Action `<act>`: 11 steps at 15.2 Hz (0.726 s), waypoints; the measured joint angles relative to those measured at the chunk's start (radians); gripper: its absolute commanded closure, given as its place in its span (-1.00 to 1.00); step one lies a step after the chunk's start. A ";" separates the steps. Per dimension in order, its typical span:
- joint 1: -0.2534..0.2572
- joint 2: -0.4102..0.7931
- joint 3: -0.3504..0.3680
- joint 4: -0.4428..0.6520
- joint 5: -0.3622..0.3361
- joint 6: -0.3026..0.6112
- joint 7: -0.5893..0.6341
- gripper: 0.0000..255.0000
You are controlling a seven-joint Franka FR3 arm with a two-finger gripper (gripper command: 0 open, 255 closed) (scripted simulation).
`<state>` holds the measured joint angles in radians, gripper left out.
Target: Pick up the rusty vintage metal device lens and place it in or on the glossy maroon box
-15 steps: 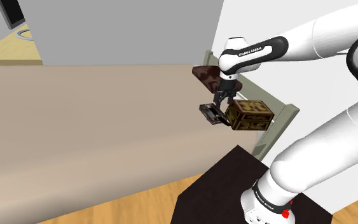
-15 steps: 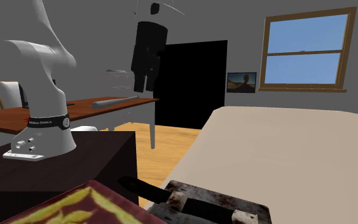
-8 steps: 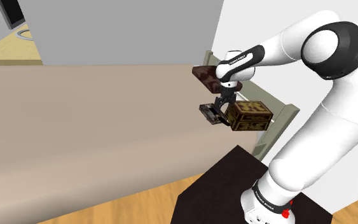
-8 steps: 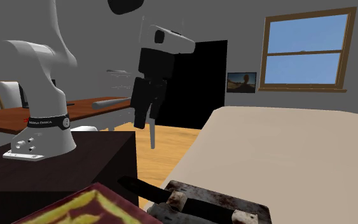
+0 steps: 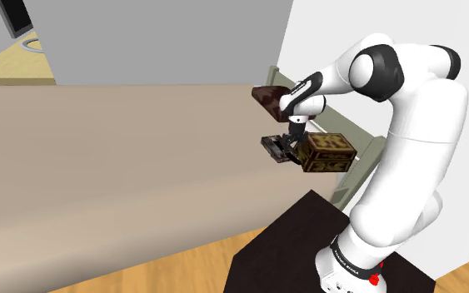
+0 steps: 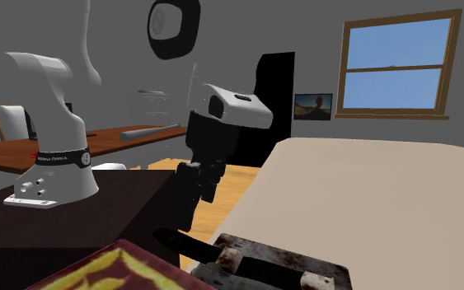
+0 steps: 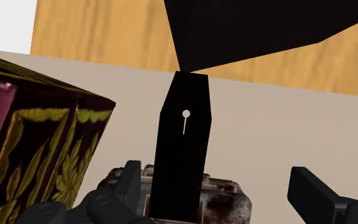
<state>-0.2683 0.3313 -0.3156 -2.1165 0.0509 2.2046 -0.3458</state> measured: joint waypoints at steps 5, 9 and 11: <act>-0.038 0.102 0.004 0.043 0.039 0.043 -0.035 -1.00; -0.045 0.140 0.013 0.030 0.054 0.092 -0.044 -1.00; -0.046 0.147 0.015 0.023 0.057 0.107 -0.046 -1.00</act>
<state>-0.3147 0.4786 -0.3009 -2.0935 0.1078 2.3112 -0.3920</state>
